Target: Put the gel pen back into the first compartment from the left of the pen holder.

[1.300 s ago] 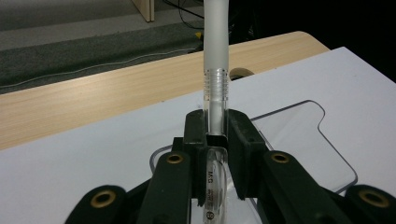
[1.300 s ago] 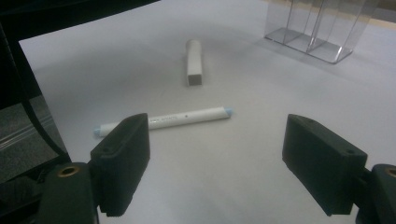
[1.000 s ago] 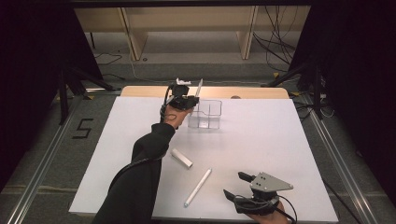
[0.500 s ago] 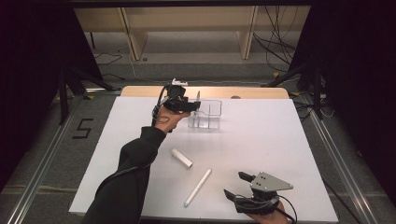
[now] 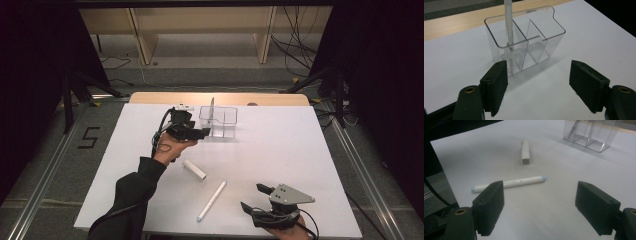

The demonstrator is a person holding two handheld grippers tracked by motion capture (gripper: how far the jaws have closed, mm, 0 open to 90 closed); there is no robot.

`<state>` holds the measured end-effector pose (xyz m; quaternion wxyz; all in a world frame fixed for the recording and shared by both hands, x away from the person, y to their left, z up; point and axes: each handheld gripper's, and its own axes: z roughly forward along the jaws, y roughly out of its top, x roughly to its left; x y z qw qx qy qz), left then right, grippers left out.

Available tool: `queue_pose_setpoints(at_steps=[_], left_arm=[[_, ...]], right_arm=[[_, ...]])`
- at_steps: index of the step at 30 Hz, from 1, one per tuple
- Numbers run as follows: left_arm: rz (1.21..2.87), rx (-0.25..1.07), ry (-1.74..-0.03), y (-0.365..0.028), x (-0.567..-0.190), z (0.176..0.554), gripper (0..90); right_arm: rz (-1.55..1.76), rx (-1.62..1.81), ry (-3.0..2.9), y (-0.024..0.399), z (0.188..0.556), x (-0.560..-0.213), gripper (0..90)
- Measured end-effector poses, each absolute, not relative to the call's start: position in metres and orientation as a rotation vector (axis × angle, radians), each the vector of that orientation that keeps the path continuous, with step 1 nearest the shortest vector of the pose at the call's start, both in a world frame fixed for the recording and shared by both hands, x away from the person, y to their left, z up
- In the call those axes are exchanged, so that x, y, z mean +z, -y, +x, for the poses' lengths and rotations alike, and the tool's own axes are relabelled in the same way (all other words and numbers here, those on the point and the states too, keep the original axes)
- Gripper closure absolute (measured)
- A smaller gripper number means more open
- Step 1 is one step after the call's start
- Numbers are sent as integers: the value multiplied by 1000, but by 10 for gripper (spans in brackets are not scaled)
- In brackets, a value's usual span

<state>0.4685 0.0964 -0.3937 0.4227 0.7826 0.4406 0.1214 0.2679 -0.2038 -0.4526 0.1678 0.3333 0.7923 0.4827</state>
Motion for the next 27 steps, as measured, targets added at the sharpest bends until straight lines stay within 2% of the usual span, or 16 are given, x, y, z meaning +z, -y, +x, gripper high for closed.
queue_pose_setpoints(at_steps=[9,27], left_arm=[[1972,288,-1080,-99,-405,434,266],[2017,308,-1071,-99,-417,405,219]], right_arm=[[966,1367,-2243,205,268,-453,241],[999,1356,-2218,210,269,-457,241]])
